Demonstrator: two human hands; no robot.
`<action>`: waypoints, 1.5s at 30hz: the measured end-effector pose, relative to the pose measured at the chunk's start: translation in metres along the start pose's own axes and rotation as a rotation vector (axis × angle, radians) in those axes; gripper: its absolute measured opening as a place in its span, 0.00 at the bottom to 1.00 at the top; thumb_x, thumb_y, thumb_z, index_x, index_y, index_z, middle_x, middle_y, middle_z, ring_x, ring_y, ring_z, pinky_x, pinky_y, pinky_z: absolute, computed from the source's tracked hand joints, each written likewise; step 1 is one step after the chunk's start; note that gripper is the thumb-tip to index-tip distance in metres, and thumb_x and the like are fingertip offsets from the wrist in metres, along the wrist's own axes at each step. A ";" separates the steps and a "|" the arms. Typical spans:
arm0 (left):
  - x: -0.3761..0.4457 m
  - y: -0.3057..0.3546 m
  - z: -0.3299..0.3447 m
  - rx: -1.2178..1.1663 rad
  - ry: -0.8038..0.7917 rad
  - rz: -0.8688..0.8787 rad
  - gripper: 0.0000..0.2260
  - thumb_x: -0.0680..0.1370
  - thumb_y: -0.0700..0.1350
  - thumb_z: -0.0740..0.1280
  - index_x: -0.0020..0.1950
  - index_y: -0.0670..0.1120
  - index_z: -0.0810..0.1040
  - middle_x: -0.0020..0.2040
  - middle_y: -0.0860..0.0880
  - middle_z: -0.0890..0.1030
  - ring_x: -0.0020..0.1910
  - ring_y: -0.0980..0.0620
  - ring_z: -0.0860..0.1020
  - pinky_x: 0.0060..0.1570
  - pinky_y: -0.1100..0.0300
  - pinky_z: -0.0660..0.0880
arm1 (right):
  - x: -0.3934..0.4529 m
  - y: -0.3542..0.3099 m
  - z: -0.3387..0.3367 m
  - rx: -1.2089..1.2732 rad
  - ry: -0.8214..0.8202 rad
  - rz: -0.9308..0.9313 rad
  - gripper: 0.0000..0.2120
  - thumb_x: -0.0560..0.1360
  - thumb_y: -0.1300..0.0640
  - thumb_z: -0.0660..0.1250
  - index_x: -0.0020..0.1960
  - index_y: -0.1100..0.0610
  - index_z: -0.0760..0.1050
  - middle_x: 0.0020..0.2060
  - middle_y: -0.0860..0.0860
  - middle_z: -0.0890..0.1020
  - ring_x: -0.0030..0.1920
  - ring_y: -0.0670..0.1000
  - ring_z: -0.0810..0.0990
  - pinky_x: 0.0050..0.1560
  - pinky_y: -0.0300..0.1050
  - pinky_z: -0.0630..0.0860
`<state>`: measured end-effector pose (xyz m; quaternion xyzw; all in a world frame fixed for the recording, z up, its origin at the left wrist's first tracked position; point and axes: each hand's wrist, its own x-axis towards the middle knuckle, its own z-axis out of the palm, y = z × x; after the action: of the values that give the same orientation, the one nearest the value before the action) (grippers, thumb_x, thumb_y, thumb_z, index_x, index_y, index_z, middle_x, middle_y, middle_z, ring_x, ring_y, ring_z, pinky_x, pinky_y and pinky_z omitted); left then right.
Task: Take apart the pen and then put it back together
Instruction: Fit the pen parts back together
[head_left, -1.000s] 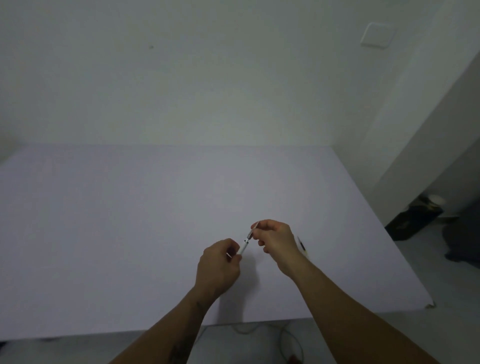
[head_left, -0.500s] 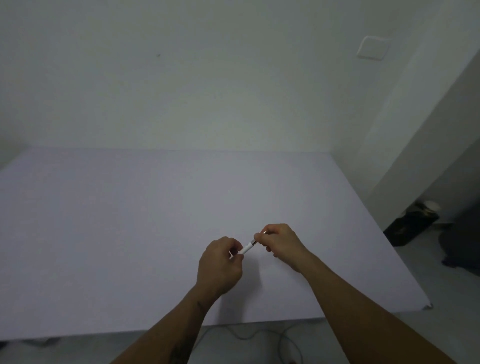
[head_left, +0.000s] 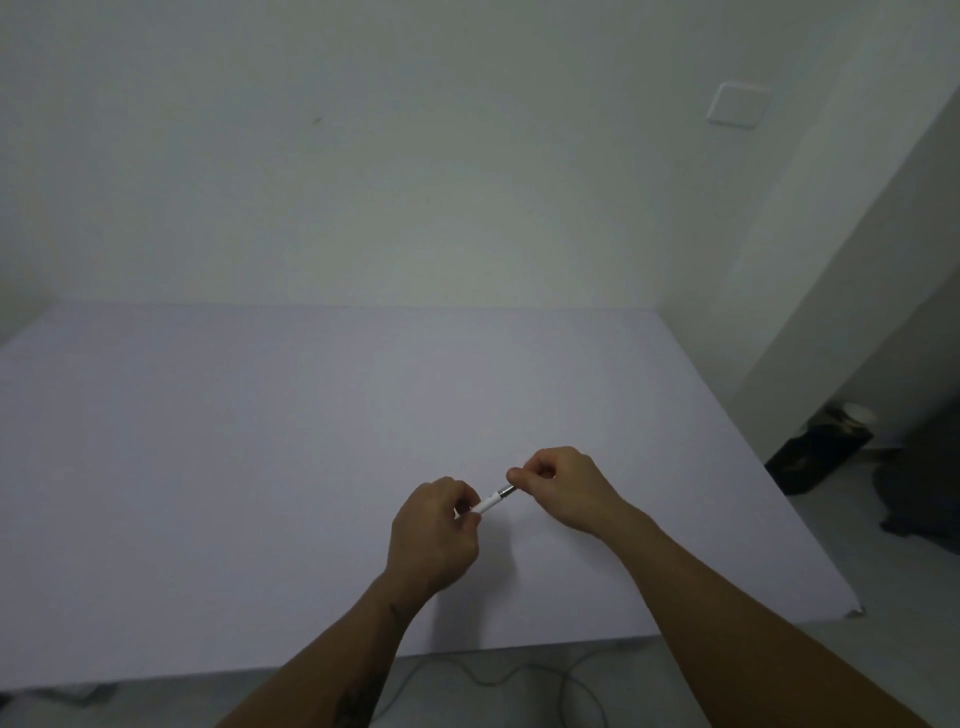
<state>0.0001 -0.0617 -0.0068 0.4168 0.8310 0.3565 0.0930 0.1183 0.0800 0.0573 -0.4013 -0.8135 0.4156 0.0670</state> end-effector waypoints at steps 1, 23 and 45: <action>0.000 -0.001 -0.001 0.009 -0.001 0.007 0.04 0.72 0.47 0.71 0.41 0.54 0.76 0.37 0.58 0.76 0.37 0.55 0.73 0.36 0.62 0.74 | 0.000 0.000 -0.001 0.013 -0.010 -0.011 0.07 0.72 0.49 0.72 0.43 0.52 0.80 0.34 0.48 0.80 0.30 0.46 0.75 0.29 0.36 0.68; 0.010 0.005 0.000 0.049 -0.032 0.077 0.03 0.72 0.47 0.71 0.42 0.53 0.78 0.37 0.59 0.74 0.37 0.56 0.71 0.34 0.66 0.67 | 0.009 0.001 -0.004 -0.101 -0.032 -0.054 0.05 0.75 0.54 0.71 0.39 0.50 0.79 0.35 0.52 0.82 0.34 0.49 0.78 0.36 0.45 0.75; 0.017 0.003 0.011 0.088 -0.069 0.124 0.03 0.71 0.47 0.70 0.42 0.54 0.77 0.36 0.59 0.74 0.37 0.56 0.71 0.34 0.64 0.69 | 0.009 0.015 -0.013 -0.098 -0.084 0.018 0.12 0.73 0.46 0.70 0.42 0.55 0.79 0.33 0.44 0.76 0.30 0.47 0.72 0.31 0.39 0.67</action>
<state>-0.0040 -0.0417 -0.0103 0.4831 0.8148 0.3103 0.0809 0.1274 0.0991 0.0524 -0.3937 -0.8314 0.3921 0.0094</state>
